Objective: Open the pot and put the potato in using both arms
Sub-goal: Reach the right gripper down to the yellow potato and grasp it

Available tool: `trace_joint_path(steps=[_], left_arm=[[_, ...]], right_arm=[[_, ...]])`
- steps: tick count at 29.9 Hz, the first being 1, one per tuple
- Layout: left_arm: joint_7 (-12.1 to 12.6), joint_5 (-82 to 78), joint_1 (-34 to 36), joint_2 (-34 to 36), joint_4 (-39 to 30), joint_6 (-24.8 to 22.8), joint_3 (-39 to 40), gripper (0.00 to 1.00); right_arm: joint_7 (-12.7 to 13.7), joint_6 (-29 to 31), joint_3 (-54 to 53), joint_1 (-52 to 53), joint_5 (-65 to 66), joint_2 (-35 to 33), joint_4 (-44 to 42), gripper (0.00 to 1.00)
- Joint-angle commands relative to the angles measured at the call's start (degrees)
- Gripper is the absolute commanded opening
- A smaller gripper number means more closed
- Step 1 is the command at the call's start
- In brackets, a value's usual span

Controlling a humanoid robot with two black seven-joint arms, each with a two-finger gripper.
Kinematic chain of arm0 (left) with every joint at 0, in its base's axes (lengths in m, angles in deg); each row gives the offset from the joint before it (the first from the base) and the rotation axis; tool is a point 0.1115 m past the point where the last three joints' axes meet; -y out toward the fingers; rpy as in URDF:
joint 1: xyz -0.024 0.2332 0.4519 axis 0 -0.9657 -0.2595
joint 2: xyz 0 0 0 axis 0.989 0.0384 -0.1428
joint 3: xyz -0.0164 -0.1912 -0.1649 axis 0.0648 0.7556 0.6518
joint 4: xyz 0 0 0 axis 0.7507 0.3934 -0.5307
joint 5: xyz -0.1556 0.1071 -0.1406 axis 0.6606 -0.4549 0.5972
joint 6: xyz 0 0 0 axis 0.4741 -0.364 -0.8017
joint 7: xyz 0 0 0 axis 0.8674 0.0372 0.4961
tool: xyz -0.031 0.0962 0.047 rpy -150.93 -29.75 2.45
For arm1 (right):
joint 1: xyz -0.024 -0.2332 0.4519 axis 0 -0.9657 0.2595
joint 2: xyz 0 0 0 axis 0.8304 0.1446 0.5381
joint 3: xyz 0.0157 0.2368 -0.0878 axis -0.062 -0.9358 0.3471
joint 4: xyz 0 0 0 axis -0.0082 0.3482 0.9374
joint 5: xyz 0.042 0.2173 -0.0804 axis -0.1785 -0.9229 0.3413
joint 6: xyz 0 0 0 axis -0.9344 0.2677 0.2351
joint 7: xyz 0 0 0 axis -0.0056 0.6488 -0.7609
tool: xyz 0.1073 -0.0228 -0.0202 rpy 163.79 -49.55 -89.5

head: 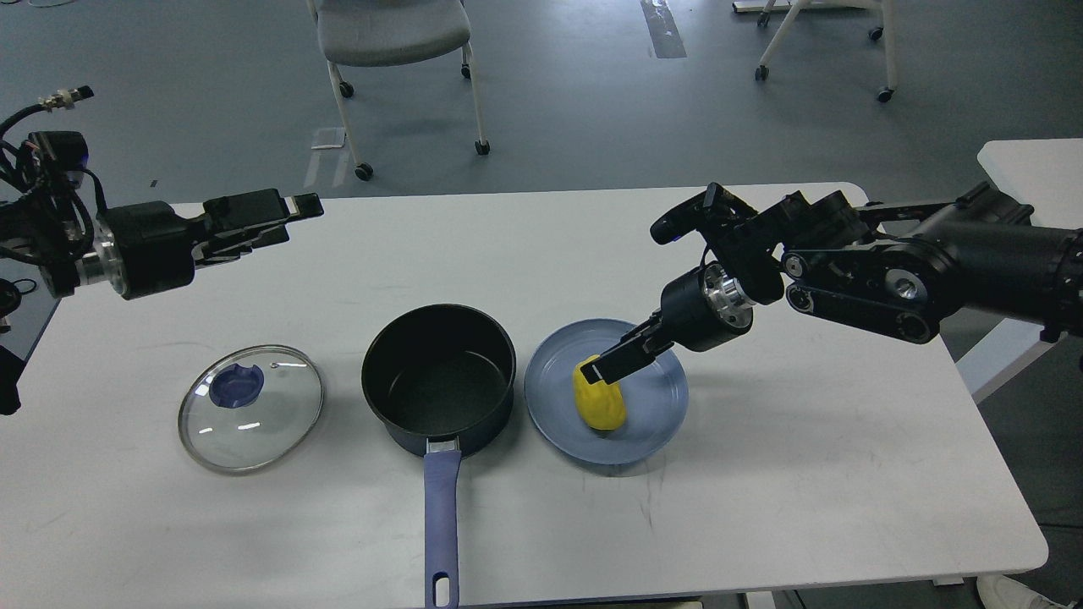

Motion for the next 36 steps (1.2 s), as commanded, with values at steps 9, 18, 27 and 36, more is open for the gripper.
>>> trace_joint_path(steps=[9,18,27,36], left_arm=[[0.00,-0.09,0.10,0.06,-0.05,0.08,0.07,0.98],[0.00,0.00,0.10,0.94,-0.05,0.16,-0.02,0.98],[0.00,0.08,0.10,1.02,-0.05,0.16,-0.02,0.98],[0.00,0.08,0.10,1.02,-0.05,0.25,-0.02,0.98]], right_arm=[[0.05,0.01,2.47,-1.11,0.00,5.56,-4.84,1.00],[0.05,0.01,4.14,-1.29,0.00,7.05,-6.52,1.00],[0.14,0.01,4.23,-2.78,0.00,8.63,-8.62,0.95],[0.05,0.01,4.31,-3.40,0.00,9.25,-9.50,0.94]])
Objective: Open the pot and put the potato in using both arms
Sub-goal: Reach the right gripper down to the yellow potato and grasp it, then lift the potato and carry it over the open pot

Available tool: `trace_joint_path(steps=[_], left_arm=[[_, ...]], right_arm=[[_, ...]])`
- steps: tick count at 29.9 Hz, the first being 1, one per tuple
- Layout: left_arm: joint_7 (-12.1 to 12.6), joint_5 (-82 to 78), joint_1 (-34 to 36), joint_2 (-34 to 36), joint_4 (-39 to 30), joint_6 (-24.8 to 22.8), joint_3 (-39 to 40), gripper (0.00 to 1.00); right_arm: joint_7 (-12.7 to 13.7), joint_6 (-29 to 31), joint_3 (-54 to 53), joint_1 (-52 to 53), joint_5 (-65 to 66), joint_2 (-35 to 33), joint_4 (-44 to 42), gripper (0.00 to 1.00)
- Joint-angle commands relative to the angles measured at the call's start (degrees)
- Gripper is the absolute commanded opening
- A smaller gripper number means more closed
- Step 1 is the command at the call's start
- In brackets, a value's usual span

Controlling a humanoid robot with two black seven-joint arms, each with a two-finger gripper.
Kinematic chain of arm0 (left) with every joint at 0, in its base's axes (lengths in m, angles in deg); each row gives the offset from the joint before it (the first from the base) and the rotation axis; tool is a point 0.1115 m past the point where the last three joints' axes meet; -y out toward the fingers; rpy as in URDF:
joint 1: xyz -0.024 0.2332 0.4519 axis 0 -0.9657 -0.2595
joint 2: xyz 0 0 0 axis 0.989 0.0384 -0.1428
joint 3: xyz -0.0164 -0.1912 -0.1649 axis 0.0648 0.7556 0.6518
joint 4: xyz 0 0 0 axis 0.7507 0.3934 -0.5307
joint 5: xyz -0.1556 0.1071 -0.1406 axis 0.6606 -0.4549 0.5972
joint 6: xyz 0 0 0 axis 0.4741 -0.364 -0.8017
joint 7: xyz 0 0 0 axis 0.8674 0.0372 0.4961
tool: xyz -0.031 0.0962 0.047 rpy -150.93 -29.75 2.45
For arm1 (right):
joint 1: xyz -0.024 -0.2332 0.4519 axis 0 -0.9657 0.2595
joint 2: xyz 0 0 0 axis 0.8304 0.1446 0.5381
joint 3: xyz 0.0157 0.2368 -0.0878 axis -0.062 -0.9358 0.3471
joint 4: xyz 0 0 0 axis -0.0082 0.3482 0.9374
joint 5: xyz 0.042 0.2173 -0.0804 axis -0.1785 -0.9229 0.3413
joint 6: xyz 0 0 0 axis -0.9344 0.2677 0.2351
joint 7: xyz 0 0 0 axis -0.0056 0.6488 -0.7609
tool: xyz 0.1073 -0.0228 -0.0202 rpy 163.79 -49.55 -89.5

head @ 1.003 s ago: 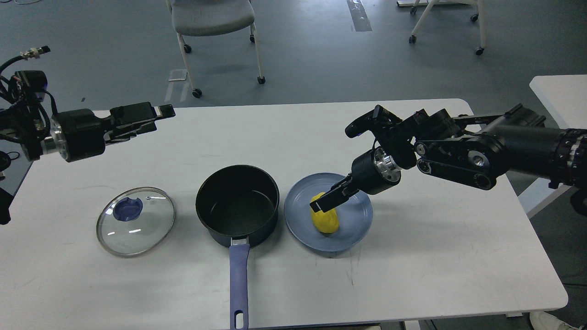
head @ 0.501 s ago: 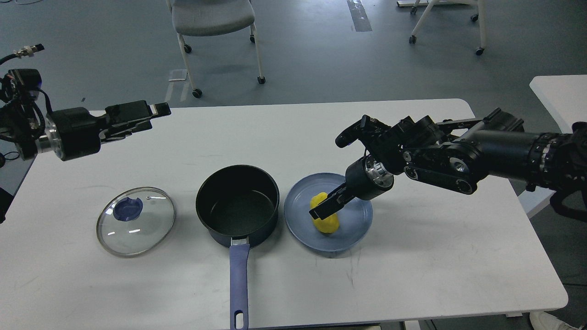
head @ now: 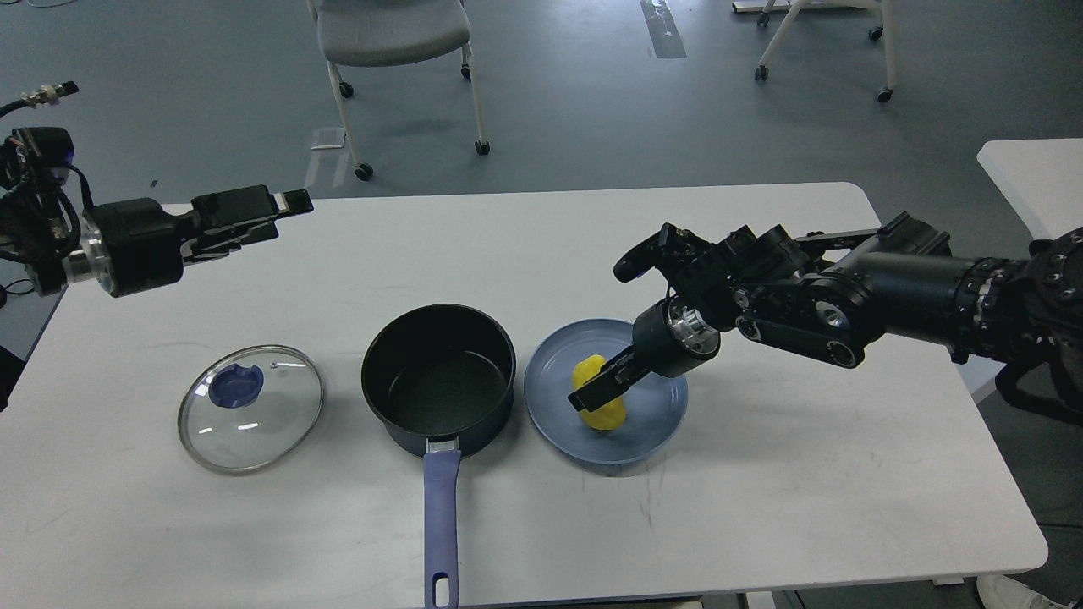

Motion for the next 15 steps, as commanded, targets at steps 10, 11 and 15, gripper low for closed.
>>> trace_joint_path(steps=[10,11,15], left_arm=[[0.00,0.00,-0.09,-0.26,0.03,0.11,0.00,0.98],[0.00,0.00,-0.09,-0.26,0.03,0.11,0.00,0.98],[0.00,0.00,-0.09,-0.26,0.03,0.03,0.00,0.98]], right_arm=[[0.02,0.00,1.22,-0.48,0.09,0.95,-1.18,0.62],[0.10,0.00,1.22,-0.48,0.09,0.95,-1.18,0.56],[0.10,0.00,1.22,-0.48,0.09,0.86,-1.18,0.46]])
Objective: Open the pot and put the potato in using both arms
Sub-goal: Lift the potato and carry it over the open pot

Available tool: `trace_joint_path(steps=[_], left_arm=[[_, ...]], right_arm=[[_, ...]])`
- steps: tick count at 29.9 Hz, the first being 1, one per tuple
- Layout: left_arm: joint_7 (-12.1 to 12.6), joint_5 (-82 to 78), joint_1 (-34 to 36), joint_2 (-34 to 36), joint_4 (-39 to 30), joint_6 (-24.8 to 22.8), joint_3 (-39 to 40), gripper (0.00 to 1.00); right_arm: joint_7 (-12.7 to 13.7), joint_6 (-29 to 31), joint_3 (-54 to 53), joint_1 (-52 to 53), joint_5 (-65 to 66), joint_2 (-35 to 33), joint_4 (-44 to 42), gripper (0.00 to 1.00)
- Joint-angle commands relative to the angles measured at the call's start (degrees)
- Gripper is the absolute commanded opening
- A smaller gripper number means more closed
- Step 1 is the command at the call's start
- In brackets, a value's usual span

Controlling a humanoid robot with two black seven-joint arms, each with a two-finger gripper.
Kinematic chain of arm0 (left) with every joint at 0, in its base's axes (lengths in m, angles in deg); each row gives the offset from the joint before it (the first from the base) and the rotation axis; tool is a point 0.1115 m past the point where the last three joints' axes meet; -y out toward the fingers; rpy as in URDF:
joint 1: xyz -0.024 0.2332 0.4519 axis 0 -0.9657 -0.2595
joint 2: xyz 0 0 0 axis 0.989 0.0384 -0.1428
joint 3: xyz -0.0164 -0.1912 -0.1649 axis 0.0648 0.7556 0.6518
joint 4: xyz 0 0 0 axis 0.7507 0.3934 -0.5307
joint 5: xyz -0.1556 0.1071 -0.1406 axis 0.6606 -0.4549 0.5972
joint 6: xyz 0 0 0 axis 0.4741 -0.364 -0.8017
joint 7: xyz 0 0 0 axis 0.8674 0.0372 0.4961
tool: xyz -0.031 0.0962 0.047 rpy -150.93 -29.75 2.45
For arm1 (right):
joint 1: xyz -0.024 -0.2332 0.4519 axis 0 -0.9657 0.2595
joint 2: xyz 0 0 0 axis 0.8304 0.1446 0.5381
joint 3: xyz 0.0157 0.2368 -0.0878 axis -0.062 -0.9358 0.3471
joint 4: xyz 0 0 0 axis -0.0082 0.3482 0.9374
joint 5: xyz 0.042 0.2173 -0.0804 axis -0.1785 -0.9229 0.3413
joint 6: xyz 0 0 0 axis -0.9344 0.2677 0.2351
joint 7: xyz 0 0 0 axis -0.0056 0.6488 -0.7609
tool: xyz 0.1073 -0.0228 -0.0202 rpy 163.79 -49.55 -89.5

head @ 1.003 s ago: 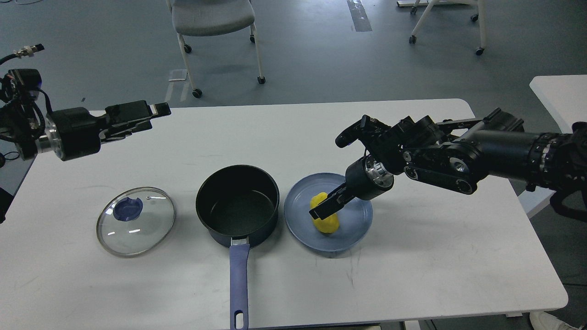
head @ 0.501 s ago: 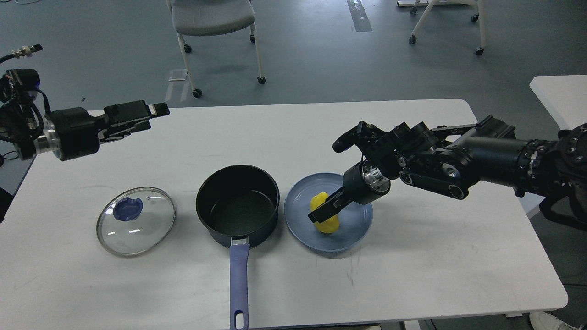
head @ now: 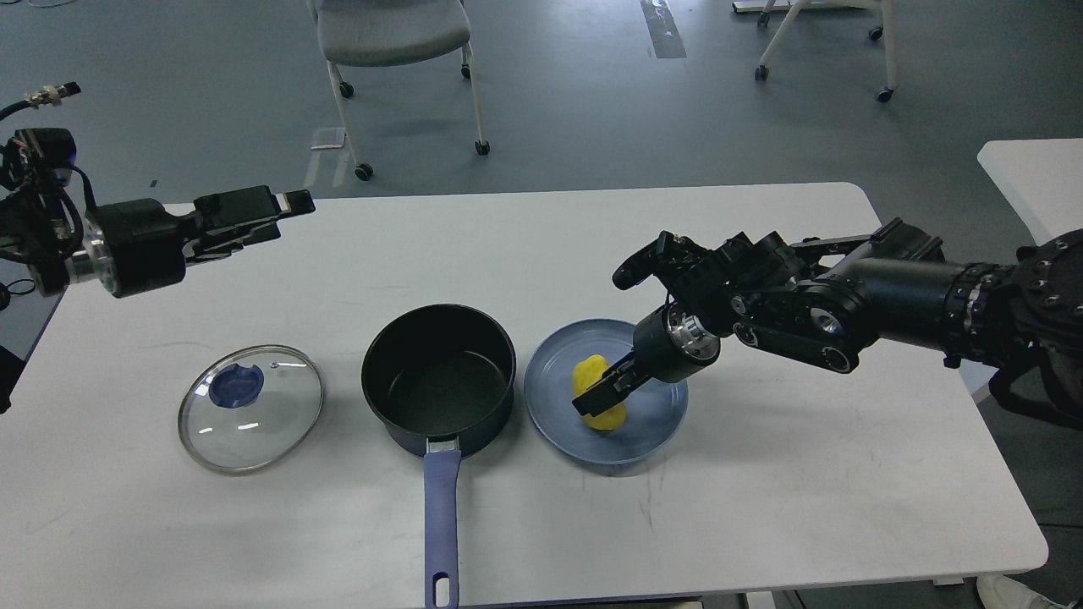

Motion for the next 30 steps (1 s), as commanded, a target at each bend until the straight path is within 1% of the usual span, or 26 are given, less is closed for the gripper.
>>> trace_joint_path(steps=[1,3,4,6,7,8,12,17,21,23,26,30], left_arm=[[0.00,0.00,0.08,-0.10,0.01,-0.08,-0.01,0.98],[0.00,0.00,0.00,-0.19,0.01,-0.08,-0.01,0.98],[0.00,0.00,0.00,-0.19,0.01,-0.08,-0.01,0.98],[0.00,-0.09,0.00,-0.36,0.01,0.01,-0.01,0.98],[0.00,-0.09,0.00,-0.36,0.01,0.01,-0.01,0.98],[0.00,-0.09,0.08,-0.36,0.01,0.01,-0.01,0.98],[0.00,-0.09,0.09,-0.28,0.01,-0.08,-0.01,0.98],[0.00,-0.09,0.09,-0.10,-0.08,-0.08,-0.01,0.98],[0.00,-0.09,0.09,-0.10,-0.08,-0.08,-0.01,0.98],[0.00,-0.09,0.09,-0.10,-0.08,-0.08,-0.01,0.98],[0.00,-0.18,0.09,-0.19,-0.08,-0.08,-0.01,0.98],[0.00,-0.27,0.09,-0.45,-0.08,-0.17,-0.01,0.98]], right_arm=[[0.02,0.01,0.02,0.00,0.00,-0.08,-0.02,0.44],[0.02,0.01,0.02,0.00,-0.09,-0.34,0.07,0.38],[0.02,0.01,0.02,0.00,-0.09,-0.43,0.07,0.37],[0.02,0.01,-0.07,0.17,-0.09,-0.78,0.24,0.29],[0.02,0.01,-0.15,0.26,-0.09,-1.13,0.42,0.22],[0.02,0.01,-0.24,0.44,-0.18,-1.40,0.59,0.21],[-0.07,0.01,-0.42,1.23,-0.18,-2.63,1.65,0.20],[-0.16,0.01,-1.64,4.83,-0.44,-7.46,4.11,0.21],[-0.16,0.01,-7.53,6.33,-0.88,-10.36,6.66,0.21],[-0.07,0.01,-10.08,6.68,-1.14,-10.36,6.84,0.25],[-0.07,0.01,-11.84,7.12,-1.32,-9.66,6.49,0.28],[-0.25,0.01,-12.28,7.29,-1.49,-4.75,4.64,0.28]])
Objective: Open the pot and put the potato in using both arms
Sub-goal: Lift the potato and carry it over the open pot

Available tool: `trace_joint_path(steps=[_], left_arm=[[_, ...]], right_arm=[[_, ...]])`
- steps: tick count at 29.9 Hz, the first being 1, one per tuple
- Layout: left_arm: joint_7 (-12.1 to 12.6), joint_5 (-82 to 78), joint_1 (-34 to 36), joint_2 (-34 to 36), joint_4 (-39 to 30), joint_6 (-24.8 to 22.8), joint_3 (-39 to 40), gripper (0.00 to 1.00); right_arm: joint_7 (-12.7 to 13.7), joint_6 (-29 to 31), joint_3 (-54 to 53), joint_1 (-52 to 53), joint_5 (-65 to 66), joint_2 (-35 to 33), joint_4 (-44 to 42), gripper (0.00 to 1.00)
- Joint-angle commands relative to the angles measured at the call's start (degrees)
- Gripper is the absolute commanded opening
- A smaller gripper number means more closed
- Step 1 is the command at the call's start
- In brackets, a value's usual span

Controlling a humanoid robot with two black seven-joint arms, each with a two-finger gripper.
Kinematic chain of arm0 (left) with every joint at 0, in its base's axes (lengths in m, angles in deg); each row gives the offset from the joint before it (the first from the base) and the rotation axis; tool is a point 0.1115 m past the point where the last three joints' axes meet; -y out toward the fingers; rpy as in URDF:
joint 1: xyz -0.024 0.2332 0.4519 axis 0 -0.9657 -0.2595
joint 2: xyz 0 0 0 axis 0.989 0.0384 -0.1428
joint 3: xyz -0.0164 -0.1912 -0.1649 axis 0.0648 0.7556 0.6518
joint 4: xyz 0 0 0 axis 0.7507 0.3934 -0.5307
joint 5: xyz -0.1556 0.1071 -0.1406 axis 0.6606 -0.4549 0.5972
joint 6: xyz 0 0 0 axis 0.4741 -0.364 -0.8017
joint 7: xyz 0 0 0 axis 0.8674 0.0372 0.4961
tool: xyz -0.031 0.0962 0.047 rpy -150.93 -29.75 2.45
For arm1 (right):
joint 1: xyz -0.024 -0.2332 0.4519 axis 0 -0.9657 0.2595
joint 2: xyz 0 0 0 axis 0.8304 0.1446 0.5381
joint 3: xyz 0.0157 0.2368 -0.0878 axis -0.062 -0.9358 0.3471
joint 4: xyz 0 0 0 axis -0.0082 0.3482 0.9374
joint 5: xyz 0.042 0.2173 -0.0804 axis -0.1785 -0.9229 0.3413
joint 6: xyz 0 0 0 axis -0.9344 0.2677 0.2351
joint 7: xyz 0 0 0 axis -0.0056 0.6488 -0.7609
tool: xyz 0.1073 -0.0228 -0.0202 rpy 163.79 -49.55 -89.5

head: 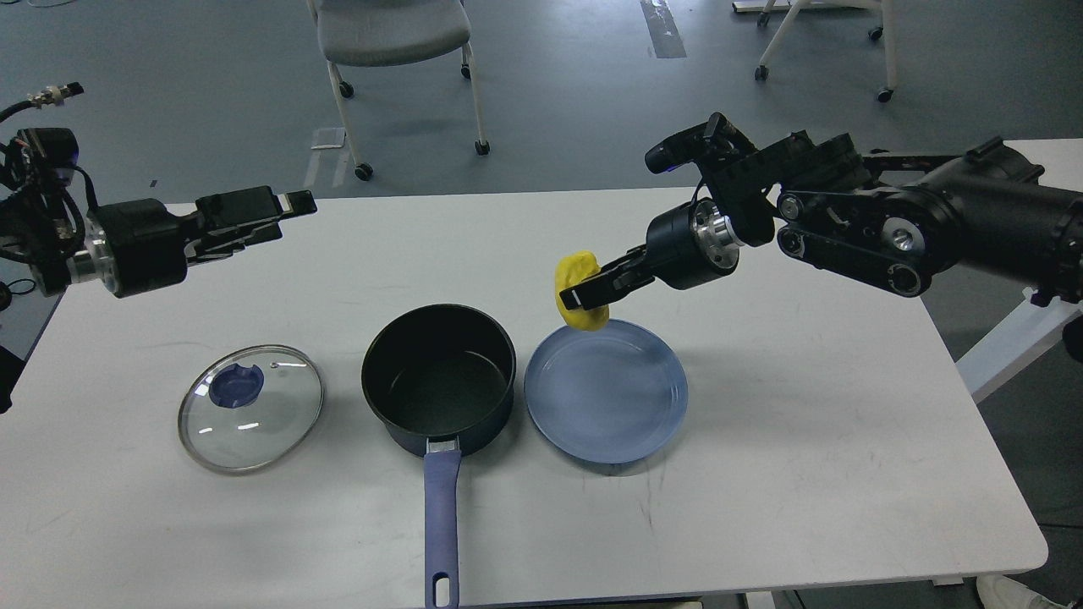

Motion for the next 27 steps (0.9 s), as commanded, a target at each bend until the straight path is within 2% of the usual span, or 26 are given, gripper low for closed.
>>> trace_joint_path(steps=[1,6,10,12,13,15,17,18,23,27], left_arm=[[0.00,0.02,0.00,-0.12,0.01,0.03,0.00,0.98],[0.00,0.02,0.00,-0.12,0.01,0.03,0.00,0.98],[0.00,0.02,0.00,-0.12,0.01,0.03,0.00,0.98],[0.00,0.02,0.00,-0.12,0.01,0.03,-0.09,0.98],[0.00,0.02,0.00,-0.12,0.01,0.03,-0.09,0.98],[0.00,0.02,0.00,-0.12,0.01,0.03,0.00,0.98],[0.00,0.02,0.00,-0.12,0.01,0.03,-0.08,0.98],[0.00,0.02,0.00,-0.12,0.01,0.03,-0.09,0.98],[0.00,0.02,0.00,-0.03,0.01,0.03,-0.09,0.98],[0.00,0.02,-0.09,0.15,0.01,0.03,-0.09,0.98]], right_arm=[[-0.10,-0.01,-0.36,0.09,-0.76,5.22,-2.32,0.28],[-0.10,-0.01,-0.36,-0.34,-2.52,12.96,-6.01,0.29],[-0.10,-0.01,-0.27,-0.78,-2.52,16.22,-7.07,0.33],[-0.10,-0.01,-0.27,-1.48,-2.52,16.32,-8.74,0.41],[-0.10,-0.01,-0.27,-1.49,-2.52,16.32,-8.74,0.41],[-0.10,-0.01,-0.27,-2.36,-2.52,16.32,-10.32,0.52],[-0.10,-0.01,-0.27,-2.63,-2.52,16.32,-10.59,0.55],[-0.10,-0.01,-0.27,-2.72,-2.52,16.32,-10.68,0.59],[-0.10,-0.01,-0.36,-2.89,-2.70,16.32,-10.68,0.68],[-0.10,-0.01,-0.36,-2.89,-4.63,16.32,-10.68,0.69]])
